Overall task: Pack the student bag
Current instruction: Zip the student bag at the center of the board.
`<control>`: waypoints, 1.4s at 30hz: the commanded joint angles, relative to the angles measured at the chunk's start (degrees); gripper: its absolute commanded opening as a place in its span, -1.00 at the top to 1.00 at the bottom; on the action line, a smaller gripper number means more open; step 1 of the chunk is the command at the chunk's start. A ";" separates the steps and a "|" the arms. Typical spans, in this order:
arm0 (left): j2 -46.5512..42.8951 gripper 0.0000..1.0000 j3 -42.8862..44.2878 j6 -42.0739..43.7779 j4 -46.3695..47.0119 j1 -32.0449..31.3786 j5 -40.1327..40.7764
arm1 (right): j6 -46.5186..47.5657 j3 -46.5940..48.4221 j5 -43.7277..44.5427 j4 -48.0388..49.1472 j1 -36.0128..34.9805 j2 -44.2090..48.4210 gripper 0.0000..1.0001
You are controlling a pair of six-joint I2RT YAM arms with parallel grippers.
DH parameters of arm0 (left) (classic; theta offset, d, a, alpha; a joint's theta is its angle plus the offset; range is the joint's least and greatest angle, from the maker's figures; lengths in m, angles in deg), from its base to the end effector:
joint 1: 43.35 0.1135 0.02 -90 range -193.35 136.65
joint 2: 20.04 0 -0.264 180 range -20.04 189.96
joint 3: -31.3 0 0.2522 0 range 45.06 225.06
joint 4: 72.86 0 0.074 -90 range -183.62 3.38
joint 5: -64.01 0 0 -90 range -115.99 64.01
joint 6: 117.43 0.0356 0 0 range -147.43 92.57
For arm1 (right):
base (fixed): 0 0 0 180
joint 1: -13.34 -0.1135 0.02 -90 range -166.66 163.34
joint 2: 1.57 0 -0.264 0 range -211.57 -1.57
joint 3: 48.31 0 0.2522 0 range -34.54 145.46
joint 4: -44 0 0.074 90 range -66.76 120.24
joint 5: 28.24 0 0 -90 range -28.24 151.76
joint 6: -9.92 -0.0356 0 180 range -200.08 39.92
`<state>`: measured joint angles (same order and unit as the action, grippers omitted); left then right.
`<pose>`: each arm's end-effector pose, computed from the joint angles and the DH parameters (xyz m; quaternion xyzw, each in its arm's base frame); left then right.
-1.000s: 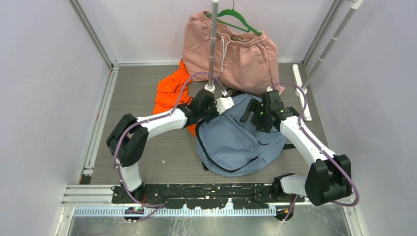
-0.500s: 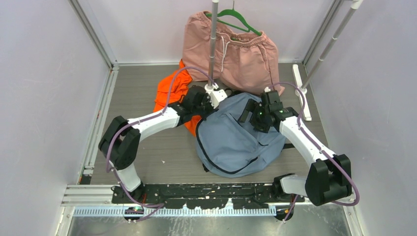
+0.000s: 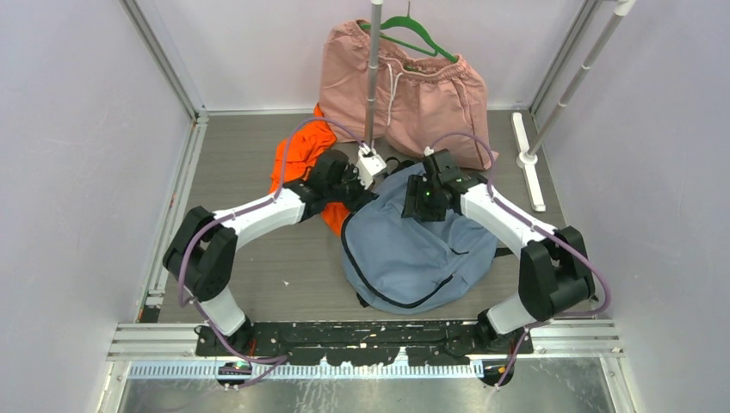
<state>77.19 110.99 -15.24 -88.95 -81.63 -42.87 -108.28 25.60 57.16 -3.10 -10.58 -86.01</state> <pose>0.2948 -0.2458 0.2395 0.4344 0.7591 -0.2315 0.4259 0.2740 0.1246 0.2377 0.0247 0.9593 0.1570 0.2333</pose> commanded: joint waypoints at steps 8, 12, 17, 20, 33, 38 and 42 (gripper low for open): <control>-5.25 1.00 -2.51 -3.87 2.80 2.52 -7.32 | -8.93 3.33 1.99 10.75 0.48 -8.82 0.98; -9.31 1.00 -6.69 -5.01 3.21 2.84 -8.18 | -15.03 2.46 2.61 12.23 4.11 -11.53 0.98; -14.49 1.00 -11.77 -7.31 2.61 2.86 -8.95 | -17.46 3.58 4.15 12.27 5.10 -13.09 0.99; -18.21 1.00 -14.91 -8.54 2.46 2.85 -8.38 | -17.68 3.82 3.93 12.31 5.09 -13.72 0.99; -36.50 1.00 -21.20 -15.41 -12.15 2.38 -8.23 | -16.56 3.75 2.95 11.52 7.55 -11.16 0.99; -42.45 1.00 -24.75 -23.16 -11.56 -4.33 -8.18 | -16.58 5.72 -1.65 11.93 7.01 -11.28 0.98; -45.23 1.00 -26.17 -26.34 -10.67 -7.06 -3.59 | -15.62 6.81 -2.70 9.03 5.71 -8.20 0.20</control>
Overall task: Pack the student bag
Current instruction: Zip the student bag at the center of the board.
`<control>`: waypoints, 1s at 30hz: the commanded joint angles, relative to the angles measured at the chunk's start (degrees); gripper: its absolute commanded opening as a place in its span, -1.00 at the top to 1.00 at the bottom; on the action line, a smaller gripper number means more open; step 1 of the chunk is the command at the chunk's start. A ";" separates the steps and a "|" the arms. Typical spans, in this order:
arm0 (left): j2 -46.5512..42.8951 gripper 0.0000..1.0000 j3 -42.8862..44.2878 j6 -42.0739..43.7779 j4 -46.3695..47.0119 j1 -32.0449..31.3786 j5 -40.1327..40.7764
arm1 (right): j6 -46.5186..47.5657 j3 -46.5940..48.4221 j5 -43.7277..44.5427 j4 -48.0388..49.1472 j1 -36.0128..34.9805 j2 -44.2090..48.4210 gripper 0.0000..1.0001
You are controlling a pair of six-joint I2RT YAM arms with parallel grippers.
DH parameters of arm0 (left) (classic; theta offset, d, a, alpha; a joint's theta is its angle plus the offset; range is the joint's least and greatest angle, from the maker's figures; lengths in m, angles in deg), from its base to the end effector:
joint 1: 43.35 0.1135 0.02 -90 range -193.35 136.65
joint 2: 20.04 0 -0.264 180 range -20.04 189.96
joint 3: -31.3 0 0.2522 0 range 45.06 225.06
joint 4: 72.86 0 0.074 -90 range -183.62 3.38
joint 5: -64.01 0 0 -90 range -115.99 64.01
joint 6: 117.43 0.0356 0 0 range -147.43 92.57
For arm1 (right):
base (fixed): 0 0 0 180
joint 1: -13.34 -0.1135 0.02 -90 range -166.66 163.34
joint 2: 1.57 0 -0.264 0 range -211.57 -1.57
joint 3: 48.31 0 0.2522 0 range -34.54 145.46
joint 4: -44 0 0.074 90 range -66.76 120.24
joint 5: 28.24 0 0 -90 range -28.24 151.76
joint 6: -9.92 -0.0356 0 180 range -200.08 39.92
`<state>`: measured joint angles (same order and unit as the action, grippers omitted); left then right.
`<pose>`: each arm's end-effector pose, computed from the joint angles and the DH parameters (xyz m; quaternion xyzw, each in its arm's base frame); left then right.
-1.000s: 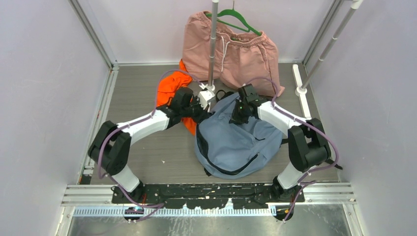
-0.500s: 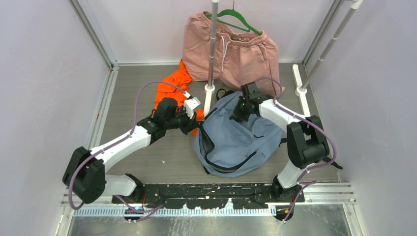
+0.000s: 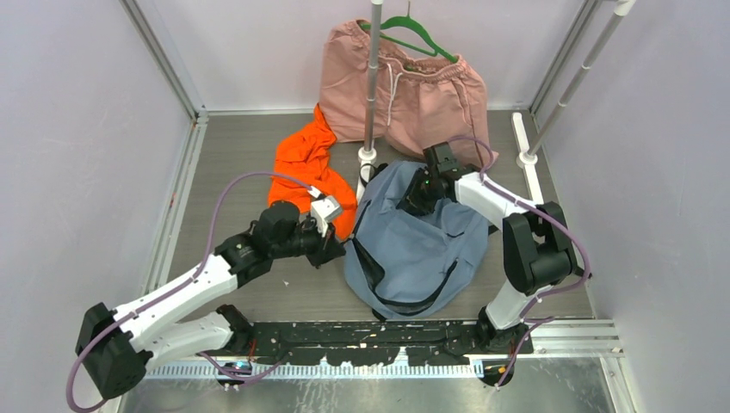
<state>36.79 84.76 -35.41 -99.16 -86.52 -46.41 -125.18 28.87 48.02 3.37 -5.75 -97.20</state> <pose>0.1524 -0.1600 0.2665 0.3421 0.7842 -0.3517 0.3799 0.3194 0.1195 0.2033 0.1843 0.9395 0.2383 0.1629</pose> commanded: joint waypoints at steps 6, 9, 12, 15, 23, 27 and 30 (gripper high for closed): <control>-5.55 1.00 -1.68 -8.62 5.01 -2.17 1.15 | 1.04 2.81 9.19 -3.48 -4.42 15.17 -0.33; -4.38 1.00 -2.45 -8.87 6.45 -2.24 0.76 | -4.92 2.30 4.84 -5.66 -7.92 19.47 -0.26; -3.45 1.00 -3.36 -9.01 7.63 -2.26 0.13 | -10.50 1.80 -2.05 -5.51 -11.31 21.68 -0.25; -3.54 1.00 -4.40 -9.70 9.04 -2.26 -0.32 | -13.45 1.96 -9.89 -5.78 -13.21 21.05 -0.17; -7.19 1.00 -6.86 -10.20 9.20 -2.41 0.69 | -15.26 -0.68 -19.59 -2.24 -17.54 20.41 -0.07; -8.30 1.00 -8.21 -9.25 9.17 -2.46 1.97 | -20.49 -2.93 -24.38 1.99 -17.70 18.21 -0.11; -8.75 1.00 -8.68 -8.14 9.28 -2.45 2.24 | -21.87 -3.08 -26.67 1.29 -18.03 15.83 -0.13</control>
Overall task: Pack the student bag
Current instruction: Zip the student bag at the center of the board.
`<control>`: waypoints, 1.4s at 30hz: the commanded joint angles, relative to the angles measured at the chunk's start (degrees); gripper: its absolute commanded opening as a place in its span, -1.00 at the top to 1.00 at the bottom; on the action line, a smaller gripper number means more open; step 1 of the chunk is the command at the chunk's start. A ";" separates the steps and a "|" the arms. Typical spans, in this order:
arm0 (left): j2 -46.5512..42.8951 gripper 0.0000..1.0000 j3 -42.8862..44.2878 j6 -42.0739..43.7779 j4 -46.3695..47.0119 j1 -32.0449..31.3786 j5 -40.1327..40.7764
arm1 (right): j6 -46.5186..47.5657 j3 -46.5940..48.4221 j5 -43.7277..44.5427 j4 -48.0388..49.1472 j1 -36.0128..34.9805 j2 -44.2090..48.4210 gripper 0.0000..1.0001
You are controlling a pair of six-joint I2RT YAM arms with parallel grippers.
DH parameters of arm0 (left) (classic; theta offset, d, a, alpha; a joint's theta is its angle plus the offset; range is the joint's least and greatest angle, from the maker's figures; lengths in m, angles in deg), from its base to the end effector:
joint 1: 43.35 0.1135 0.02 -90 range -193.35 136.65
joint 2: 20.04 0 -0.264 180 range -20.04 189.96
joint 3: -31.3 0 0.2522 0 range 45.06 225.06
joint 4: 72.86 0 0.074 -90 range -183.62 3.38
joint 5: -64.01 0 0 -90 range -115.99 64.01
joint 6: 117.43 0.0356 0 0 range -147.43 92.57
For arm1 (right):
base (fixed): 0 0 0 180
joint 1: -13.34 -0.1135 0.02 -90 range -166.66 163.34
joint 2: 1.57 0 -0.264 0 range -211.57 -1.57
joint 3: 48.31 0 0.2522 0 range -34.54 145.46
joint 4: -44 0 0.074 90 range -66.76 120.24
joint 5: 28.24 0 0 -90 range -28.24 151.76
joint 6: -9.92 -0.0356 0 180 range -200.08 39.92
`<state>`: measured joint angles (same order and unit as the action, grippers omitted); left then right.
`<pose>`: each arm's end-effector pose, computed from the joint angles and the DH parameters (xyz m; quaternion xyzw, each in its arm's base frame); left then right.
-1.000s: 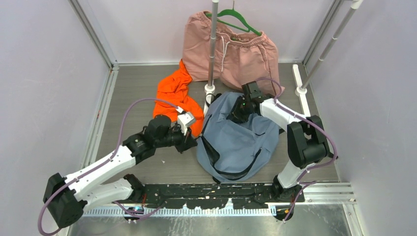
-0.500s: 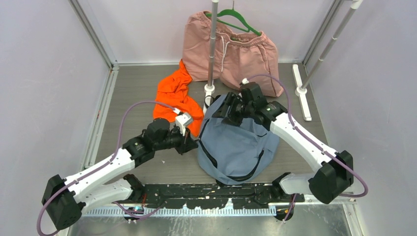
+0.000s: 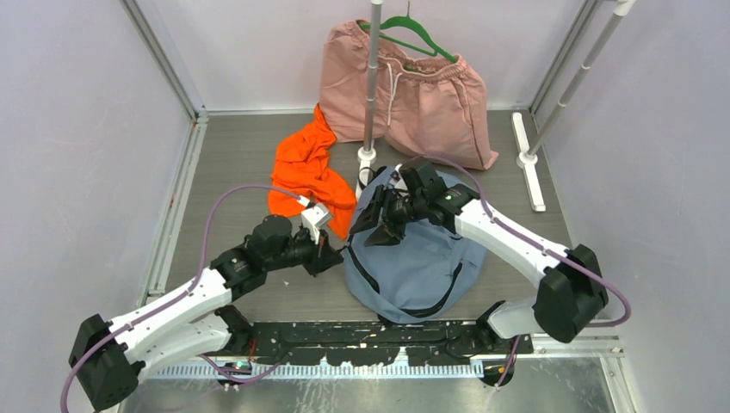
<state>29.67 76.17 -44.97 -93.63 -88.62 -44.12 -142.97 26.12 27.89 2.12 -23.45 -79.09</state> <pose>0.1314 -0.1483 0.2470 0.2818 0.7912 -0.3880 0.3796 0.2188 0.1884 0.2845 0.0909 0.8861 0.4535 0.0306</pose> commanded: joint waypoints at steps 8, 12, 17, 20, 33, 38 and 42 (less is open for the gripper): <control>-0.26 1.00 -0.34 1.72 5.46 -0.96 -0.59 | -10.15 -3.25 -9.07 7.48 -3.06 -4.78 -0.15; -0.06 1.00 -0.79 1.85 6.74 -1.53 -0.57 | -13.97 -5.96 -9.55 11.60 -3.28 -5.42 -0.14; -0.01 1.00 -0.38 2.80 8.02 -2.63 -1.27 | -16.56 -6.13 -10.07 15.28 -4.13 -6.29 -0.06; 0.12 1.00 -0.27 3.11 8.04 -3.20 -1.36 | -16.80 -6.12 -10.00 15.65 -4.57 -7.04 0.00; -0.93 1.00 -0.64 3.86 7.87 -4.21 -0.99 | -18.18 -7.61 -10.54 18.27 -5.25 -8.71 0.57; -0.33 0.64 0.17 3.90 7.54 -4.29 -1.15 | -15.20 -7.92 -10.57 17.45 -5.26 -9.77 0.99; -1.29 -0.84 2.97 2.49 2.01 -4.29 1.00 | -8.69 -8.55 -8.91 12.33 -5.19 -9.56 0.98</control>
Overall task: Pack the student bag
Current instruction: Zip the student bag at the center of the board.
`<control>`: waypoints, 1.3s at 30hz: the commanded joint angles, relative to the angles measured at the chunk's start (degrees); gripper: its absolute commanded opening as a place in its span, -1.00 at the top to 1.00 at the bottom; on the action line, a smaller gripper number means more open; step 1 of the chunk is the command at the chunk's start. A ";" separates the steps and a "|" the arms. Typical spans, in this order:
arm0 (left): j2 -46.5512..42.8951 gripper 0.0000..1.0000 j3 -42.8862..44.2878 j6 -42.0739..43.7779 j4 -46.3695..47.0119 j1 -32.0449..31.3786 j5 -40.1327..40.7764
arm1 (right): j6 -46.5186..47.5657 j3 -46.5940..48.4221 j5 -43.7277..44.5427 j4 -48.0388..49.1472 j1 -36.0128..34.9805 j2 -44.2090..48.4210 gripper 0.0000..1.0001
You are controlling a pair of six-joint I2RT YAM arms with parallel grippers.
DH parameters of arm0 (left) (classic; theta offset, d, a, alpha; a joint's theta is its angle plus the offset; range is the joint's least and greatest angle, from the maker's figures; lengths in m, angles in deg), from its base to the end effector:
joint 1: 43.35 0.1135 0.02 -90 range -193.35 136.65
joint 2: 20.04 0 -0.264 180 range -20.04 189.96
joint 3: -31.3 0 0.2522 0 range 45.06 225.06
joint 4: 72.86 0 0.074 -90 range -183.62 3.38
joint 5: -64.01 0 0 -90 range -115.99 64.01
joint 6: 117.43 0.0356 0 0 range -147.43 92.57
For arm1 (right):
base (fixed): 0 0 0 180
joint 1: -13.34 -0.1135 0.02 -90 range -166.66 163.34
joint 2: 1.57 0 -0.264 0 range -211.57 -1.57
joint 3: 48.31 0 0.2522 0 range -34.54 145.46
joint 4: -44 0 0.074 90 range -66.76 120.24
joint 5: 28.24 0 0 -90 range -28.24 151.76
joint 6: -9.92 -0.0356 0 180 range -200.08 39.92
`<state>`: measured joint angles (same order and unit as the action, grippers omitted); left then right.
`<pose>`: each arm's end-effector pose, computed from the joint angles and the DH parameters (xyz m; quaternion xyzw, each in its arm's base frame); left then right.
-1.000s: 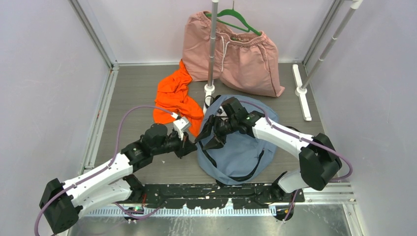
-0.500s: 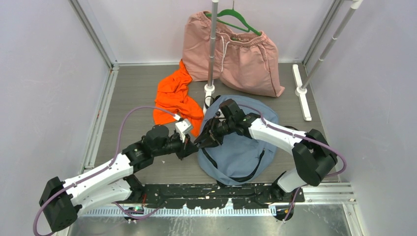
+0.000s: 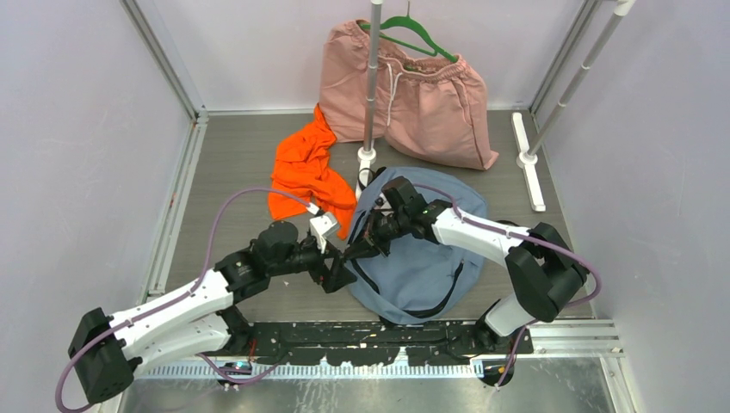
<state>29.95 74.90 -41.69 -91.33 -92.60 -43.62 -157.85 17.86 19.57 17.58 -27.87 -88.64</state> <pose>0.1216 -0.1577 0.2423 0.3290 0.7695 -0.3898 0.3844 0.2176 0.2223 0.2134 -0.1482 -0.8662 -0.4627 0.1165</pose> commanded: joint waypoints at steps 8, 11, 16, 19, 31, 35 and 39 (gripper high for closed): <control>-10.83 -0.99 8.73 -6.91 -7.36 -0.23 6.98 | 16.32 -0.98 4.47 -11.30 -0.75 4.31 0.99; -10.79 -0.99 11.45 -12.86 -9.92 0.42 13.78 | 19.62 -0.38 6.24 -14.39 -0.72 5.67 0.99; 5.74 -0.89 24.70 -16.14 -22.83 3.48 9.58 | 23.45 2.58 7.94 -18.86 -0.73 5.07 0.99; 14.24 -0.68 29.54 -17.60 -26.61 4.49 5.47 | 24.31 3.92 7.94 -19.53 -0.73 4.19 0.99; 21.61 -0.28 25.17 -25.03 -18.64 4.96 6.63 | 24.43 4.80 7.15 -18.73 -0.72 3.32 0.99; 24.53 -0.27 24.62 -25.99 -15.42 4.96 3.21 | 24.66 4.99 6.78 -18.71 -0.73 2.61 0.99; 26.69 -0.11 25.52 -25.22 -15.06 4.96 3.42 | 24.68 5.22 6.67 -18.62 -0.75 2.51 0.99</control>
<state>55.64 99.86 -66.60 -110.00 -87.86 -38.54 -134.12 20.63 27.63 -0.52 -28.22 -86.39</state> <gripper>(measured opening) 0.601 0.030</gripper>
